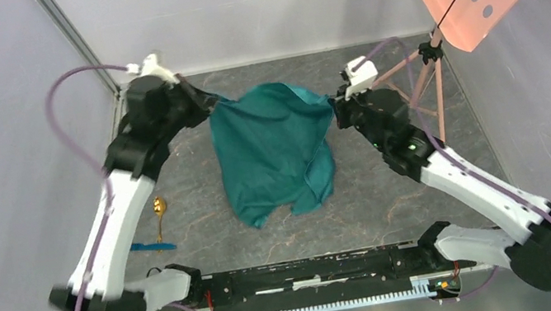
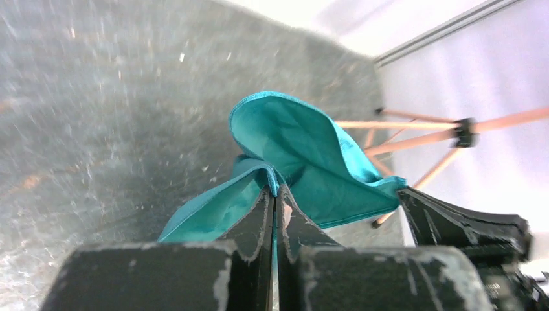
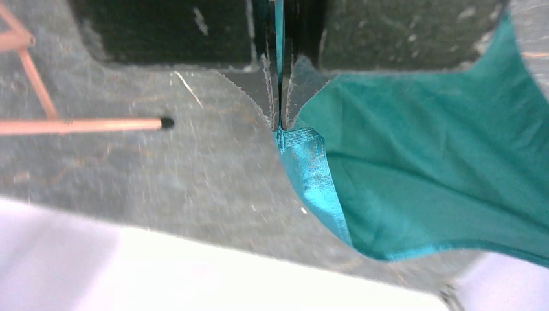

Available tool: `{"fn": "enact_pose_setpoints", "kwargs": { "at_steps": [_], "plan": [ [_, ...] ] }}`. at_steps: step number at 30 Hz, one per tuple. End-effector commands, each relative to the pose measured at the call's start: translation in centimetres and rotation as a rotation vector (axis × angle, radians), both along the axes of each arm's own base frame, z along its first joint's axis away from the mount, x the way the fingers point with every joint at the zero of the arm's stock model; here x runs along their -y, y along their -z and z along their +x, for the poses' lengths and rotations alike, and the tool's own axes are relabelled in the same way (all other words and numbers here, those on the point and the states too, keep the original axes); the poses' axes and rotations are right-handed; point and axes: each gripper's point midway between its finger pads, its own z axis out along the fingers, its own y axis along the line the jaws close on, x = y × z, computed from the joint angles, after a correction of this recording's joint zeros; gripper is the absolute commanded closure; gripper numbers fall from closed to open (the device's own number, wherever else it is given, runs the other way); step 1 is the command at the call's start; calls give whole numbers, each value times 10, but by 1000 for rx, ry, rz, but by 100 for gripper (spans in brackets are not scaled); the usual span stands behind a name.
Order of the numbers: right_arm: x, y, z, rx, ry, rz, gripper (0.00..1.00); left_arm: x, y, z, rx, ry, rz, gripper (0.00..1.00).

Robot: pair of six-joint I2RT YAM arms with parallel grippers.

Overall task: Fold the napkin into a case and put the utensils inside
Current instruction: Pick up the crumpled napkin from the center of the board, then flatten out the crumpled napkin at the center of the board.

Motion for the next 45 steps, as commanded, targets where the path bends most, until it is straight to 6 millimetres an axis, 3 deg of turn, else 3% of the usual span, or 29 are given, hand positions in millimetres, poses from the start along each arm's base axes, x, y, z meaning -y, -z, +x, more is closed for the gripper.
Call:
{"fn": "enact_pose_setpoints", "kwargs": {
  "at_steps": [1,6,10,14,17,20,22,26,29,33,34,35,36,38,39,40,43,45],
  "plan": [
    [-18,-77,-40,240,-242,70,100,-48,-60,-54,193,-77,80,98],
    [-17,-161,-99,462,-409,223,100,-81,-145,-127,440,-112,26,98],
    [-4,-216,-135,587,-454,348,100,-102,-192,-176,631,-133,-30,98],
    [2,-227,-136,571,-423,512,100,-107,-217,-199,782,-133,-99,98],
    [-7,-224,-125,560,-427,552,100,-107,-216,-188,779,-153,-96,98],
    [-2,-208,-85,499,-268,513,100,-109,-192,-145,665,-234,-19,98],
    [11,-188,-50,456,-90,467,100,-118,-160,-105,555,-337,87,98],
    [31,-116,16,320,228,344,100,-141,-73,-18,269,-547,350,98],
    [32,-72,60,280,329,221,100,-141,-8,57,107,-514,430,98],
    [30,-16,129,211,432,37,100,-148,71,139,-55,-497,493,98],
    [24,9,149,160,428,-27,100,-147,91,154,-104,-478,521,95],
    [17,12,167,126,415,-76,99,-145,109,168,-166,-450,547,84],
    [9,36,180,48,385,-173,92,-136,124,180,-215,-379,559,71],
    [-5,52,193,-78,348,-283,60,-120,143,175,-324,-273,551,52],
    [-9,55,192,-110,323,-305,42,-115,146,169,-338,-257,531,36],
    [-14,59,190,-139,286,-321,32,-109,146,165,-328,-235,497,24],
    [-14,65,174,-220,247,-343,22,-91,138,142,-278,-167,401,8],
    [-13,68,155,-265,214,-329,16,-84,134,124,-257,-137,343,3]
  ]
}}
